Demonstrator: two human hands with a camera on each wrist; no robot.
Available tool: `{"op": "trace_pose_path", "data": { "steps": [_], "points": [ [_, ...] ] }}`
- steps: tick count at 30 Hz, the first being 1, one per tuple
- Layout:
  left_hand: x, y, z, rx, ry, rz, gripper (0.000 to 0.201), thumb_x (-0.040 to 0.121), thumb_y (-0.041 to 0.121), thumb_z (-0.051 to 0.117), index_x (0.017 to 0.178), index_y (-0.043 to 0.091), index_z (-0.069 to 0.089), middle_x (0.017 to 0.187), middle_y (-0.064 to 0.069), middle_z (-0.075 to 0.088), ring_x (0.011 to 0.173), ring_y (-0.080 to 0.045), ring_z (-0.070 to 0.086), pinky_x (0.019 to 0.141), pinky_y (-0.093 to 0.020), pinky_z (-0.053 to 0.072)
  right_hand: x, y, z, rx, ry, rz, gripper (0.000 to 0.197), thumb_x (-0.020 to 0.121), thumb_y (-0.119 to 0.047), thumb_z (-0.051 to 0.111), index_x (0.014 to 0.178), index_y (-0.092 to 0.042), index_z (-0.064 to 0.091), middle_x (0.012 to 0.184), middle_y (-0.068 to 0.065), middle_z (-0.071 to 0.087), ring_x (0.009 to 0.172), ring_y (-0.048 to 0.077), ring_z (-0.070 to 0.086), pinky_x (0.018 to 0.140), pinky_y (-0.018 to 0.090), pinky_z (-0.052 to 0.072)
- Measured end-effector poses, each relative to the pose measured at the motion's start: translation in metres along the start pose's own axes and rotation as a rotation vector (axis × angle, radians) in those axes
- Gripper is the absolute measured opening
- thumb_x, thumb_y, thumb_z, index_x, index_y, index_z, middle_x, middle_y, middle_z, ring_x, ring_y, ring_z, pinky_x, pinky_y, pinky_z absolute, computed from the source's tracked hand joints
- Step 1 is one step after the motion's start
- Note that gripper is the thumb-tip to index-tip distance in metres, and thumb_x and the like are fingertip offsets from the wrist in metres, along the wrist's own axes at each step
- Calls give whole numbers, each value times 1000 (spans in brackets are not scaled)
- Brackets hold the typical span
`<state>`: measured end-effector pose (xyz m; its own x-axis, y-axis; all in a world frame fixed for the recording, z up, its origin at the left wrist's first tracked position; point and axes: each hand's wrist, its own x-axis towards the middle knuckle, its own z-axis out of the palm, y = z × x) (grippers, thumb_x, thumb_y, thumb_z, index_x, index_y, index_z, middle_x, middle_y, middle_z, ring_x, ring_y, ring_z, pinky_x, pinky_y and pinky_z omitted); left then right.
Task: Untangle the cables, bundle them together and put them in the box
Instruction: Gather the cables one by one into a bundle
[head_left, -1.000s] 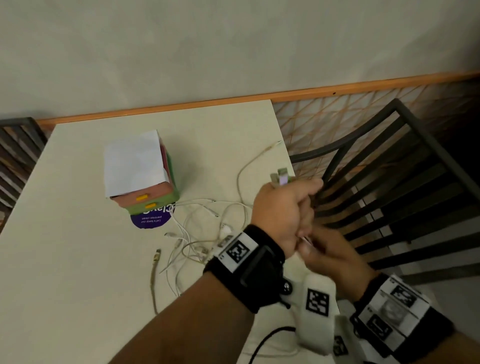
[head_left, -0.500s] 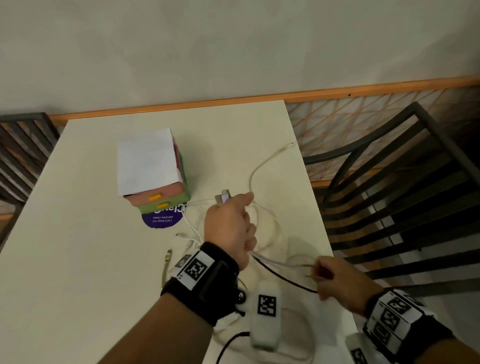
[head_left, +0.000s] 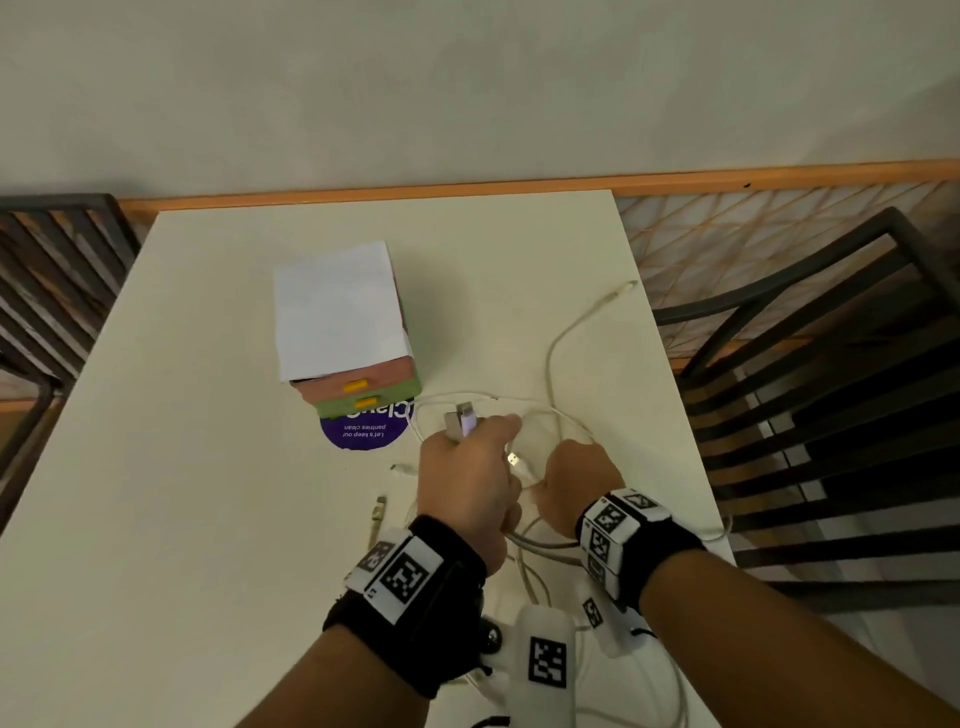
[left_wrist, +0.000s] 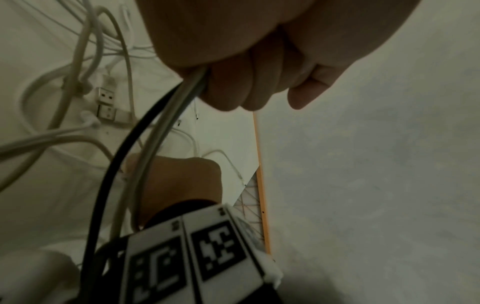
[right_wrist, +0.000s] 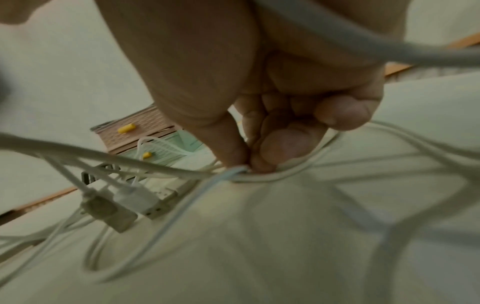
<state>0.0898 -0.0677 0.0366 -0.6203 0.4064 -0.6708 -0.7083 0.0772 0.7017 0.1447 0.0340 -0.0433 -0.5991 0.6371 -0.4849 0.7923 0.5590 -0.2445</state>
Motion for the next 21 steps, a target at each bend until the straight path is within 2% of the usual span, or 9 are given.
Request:
{"op": "trace_pose_path", "data": {
  "steps": [2, 5, 8, 9, 12, 15, 16, 18, 21],
  "points": [
    [2, -2, -2, -5, -10, -4, 47, 88, 12, 62, 61, 22, 25, 57, -3, 13, 44, -15, 12, 51, -29, 12, 1, -2, 0, -13, 23, 14, 20, 88, -22, 58, 102, -8, 62, 107, 11, 69, 99, 27, 67, 74, 29, 52],
    [6, -4, -3, -13, -16, -7, 47, 89, 11, 61, 61, 21, 25, 58, -3, 12, 44, -14, 11, 50, -28, 12, 1, 1, -10, 28, 41, -70, 21, 89, -19, 49, 102, -9, 63, 106, 9, 68, 103, 28, 64, 76, 29, 49],
    [8, -5, -4, -13, -9, -31, 47, 91, 14, 61, 60, 21, 25, 53, -1, 17, 42, -15, 14, 48, -27, 14, 0, 8, -26, 86, -7, -175, 35, 91, -15, 45, 124, -11, 58, 118, 9, 63, 114, 27, 57, 89, 29, 45],
    [9, -5, -4, -15, -2, -39, 47, 91, 15, 61, 61, 21, 26, 53, -1, 18, 42, -15, 14, 48, -27, 15, 0, 10, -30, 83, -32, -204, 34, 91, -14, 45, 122, -10, 58, 112, 10, 63, 111, 28, 57, 86, 29, 44],
    [11, -6, -1, -22, 8, -48, 45, 91, 16, 62, 64, 22, 26, 53, -1, 19, 41, -15, 16, 47, -26, 17, 0, 16, -37, 120, -21, -171, 19, 86, -15, 47, 91, -4, 62, 84, 6, 62, 92, 29, 60, 69, 30, 44],
    [13, -9, 4, -17, -12, -13, 49, 90, 13, 65, 78, 29, 20, 62, -3, 12, 42, -16, 14, 44, -24, 17, -2, 24, -43, 206, 84, -105, 23, 85, -22, 55, 88, -6, 70, 87, 6, 70, 86, 24, 64, 69, 28, 49],
    [14, -10, 5, -17, -29, 5, 52, 89, 12, 67, 75, 29, 20, 62, -3, 11, 43, -16, 14, 43, -23, 17, -6, 26, -46, 277, 143, -113, 18, 85, -24, 58, 83, -12, 70, 83, 2, 71, 83, 21, 65, 68, 27, 49],
    [16, -10, 8, -23, -80, 37, 58, 86, 11, 74, 61, 25, 24, 55, 1, 12, 43, -16, 13, 41, -22, 19, -16, 28, -51, 532, 211, -192, 7, 84, -24, 64, 78, -22, 67, 73, -5, 70, 73, 17, 66, 68, 30, 53],
    [20, -11, 10, 0, -147, 73, 56, 80, 17, 81, 57, 21, 30, 49, 3, 20, 42, -14, 17, 39, -21, 22, -37, 23, -60, 758, 186, -397, 10, 85, -19, 69, 76, -18, 67, 66, 2, 70, 62, 20, 66, 64, 42, 57]
  ]
}}
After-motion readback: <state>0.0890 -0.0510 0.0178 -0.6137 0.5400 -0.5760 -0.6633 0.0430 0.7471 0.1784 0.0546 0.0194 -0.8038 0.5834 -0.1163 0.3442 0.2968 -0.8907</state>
